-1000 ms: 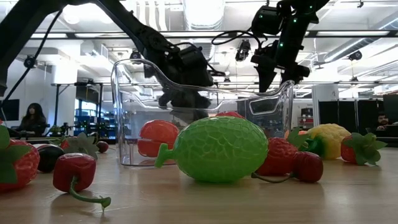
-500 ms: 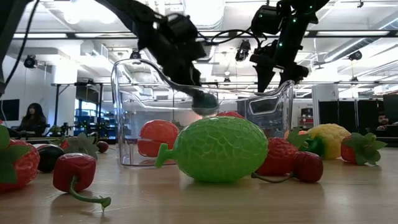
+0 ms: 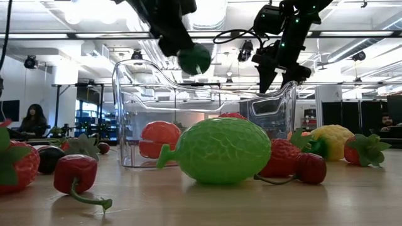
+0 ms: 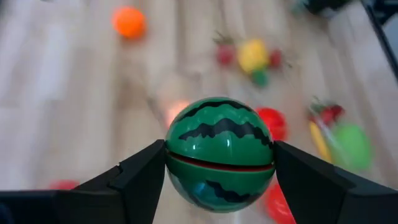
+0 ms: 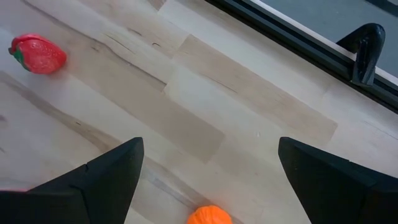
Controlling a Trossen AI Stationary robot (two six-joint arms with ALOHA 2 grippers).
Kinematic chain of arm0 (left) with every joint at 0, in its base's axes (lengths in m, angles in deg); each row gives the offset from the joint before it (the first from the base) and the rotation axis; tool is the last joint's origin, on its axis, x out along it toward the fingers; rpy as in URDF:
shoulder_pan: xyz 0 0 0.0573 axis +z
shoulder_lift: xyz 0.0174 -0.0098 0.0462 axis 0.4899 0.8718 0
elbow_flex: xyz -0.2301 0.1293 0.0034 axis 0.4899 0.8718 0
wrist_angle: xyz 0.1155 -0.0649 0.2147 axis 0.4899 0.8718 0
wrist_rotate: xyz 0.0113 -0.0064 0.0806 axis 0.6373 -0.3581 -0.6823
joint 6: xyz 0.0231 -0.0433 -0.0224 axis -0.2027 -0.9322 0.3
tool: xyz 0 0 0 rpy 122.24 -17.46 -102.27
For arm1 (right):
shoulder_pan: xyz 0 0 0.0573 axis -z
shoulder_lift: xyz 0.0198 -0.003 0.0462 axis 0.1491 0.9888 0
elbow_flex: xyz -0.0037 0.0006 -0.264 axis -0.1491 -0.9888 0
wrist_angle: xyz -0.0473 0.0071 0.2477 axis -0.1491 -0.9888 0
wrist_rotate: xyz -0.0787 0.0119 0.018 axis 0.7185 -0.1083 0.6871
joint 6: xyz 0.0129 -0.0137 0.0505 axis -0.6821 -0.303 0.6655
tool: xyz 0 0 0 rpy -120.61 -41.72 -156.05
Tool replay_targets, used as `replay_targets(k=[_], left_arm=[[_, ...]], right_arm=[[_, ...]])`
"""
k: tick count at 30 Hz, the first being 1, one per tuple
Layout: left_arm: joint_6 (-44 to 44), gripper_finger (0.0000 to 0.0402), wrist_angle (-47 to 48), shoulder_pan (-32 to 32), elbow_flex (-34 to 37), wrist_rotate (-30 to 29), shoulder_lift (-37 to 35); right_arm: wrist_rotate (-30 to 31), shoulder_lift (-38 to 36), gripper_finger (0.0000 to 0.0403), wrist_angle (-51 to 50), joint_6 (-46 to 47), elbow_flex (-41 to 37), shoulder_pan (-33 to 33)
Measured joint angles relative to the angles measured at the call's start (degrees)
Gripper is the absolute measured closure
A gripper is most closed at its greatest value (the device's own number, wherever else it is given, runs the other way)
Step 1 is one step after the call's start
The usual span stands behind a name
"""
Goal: Pick and placing Produce into tupperware
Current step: Put the watermelon into the transparent bin, then put the tangerine into the transparent bin
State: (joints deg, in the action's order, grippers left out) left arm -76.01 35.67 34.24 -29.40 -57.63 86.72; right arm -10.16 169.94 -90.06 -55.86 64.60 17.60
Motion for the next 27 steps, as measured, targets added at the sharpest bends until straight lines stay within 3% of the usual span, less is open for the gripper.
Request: replay_targets(k=[4,8,12,15,21,27], left_arm=[[-8.67,0.0140,2.73,-3.88,0.14,-2.75,3.13],[-15.44,0.0139,2.94,-4.01,0.18,-0.62,4.53],[-18.93,0.0129,2.70,-3.20,0.48,3.64,4.55],[-21.70,0.0113,1.79,-1.10,2.54,10.20,4.02],[-27.82,0.0084,-6.83,1.92,9.09,20.54,2.49],[-26.88,0.0082,-10.27,2.27,11.55,20.27,-0.19]], right_arm=[[0.00,0.00,0.0038,0.11,0.00,0.00,-0.02],[0.00,0.00,0.0038,0.16,0.00,0.00,-0.02],[0.00,0.00,0.0038,0.26,0.00,0.00,-0.02],[0.00,0.00,0.0038,0.36,0.00,0.00,-0.02],[0.00,0.00,0.0038,0.57,0.00,0.00,0.00],[0.00,0.00,0.0038,0.97,-0.48,0.00,-0.02]])
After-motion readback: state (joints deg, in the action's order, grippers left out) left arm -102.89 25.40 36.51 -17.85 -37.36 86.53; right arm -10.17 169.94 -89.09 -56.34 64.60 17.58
